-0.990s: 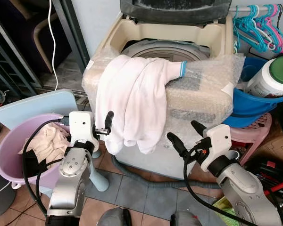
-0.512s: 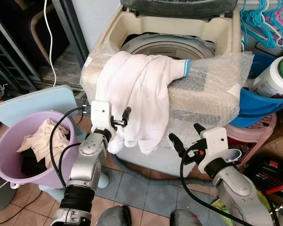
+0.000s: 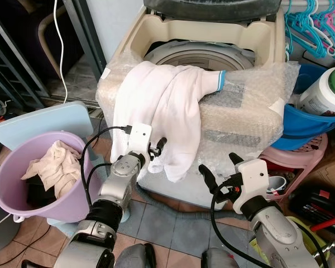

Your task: Clothes washing

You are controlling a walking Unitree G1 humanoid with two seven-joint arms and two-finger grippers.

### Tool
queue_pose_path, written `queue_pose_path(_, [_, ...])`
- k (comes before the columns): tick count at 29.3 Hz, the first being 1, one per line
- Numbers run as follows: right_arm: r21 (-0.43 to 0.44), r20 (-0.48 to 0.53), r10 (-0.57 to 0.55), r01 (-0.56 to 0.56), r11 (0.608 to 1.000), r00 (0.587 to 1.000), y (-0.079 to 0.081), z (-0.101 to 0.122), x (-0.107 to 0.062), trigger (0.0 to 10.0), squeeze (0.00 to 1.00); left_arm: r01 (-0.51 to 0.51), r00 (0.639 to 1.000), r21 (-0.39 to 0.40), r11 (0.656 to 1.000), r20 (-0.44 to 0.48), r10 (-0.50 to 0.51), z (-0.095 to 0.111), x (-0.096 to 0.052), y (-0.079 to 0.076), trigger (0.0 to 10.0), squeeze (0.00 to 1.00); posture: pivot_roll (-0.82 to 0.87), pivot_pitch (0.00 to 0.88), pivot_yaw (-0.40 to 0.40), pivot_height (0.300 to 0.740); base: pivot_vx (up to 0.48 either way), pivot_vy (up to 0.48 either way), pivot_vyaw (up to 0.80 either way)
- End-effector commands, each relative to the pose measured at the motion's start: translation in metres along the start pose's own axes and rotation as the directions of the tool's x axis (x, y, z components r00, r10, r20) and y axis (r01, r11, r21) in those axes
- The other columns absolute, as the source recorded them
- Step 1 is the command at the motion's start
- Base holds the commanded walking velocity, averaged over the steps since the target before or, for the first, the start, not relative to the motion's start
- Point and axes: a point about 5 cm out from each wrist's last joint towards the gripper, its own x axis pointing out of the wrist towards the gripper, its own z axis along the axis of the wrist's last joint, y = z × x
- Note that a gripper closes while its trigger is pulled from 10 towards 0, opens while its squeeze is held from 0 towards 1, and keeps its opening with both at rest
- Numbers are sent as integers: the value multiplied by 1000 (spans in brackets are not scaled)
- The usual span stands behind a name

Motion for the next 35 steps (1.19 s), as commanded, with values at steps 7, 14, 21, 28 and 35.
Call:
queue_pose_path(7, [-7, 2, -6, 6, 1000, 1000, 2, 3, -2, 10000, 0, -35, 999, 19, 999, -22, 35, -7, 5, 11, 0, 0, -187, 138, 103, 740, 0, 0, 0])
queue_pose_path(14, [-12, 2, -18, 18, 1000, 1000, 1, 3, -3, 10000, 0, -54, 998, 22, 998, 40, 54, 5, 9, 14, 0, 0, -194, 139, 106, 740, 0, 0, 0])
queue_pose_path(21, [-15, 2, -22, 22, 1000, 1000, 1, 3, -1, 10000, 0, -35, 993, 20, 999, 109, 32, 12, 8, 13, 0, 0, -190, 136, 105, 740, 0, 0, 0])
queue_pose_path(28, [-18, 4, -21, 21, 1000, 1000, 1, 3, 1, 10000, 0, -27, 977, 18, 999, 210, 22, 23, 3, 8, 0, 0, -181, 127, 108, 740, 0, 0, 0])
queue_pose_path(35, [-19, 10, -27, 27, 999, 1000, 0, 3, 3, 10000, 0, -52, 931, 60, 997, 365, 27, 43, -18, 5, 0, 0, -170, 117, 118, 740, 0, 0, 0])
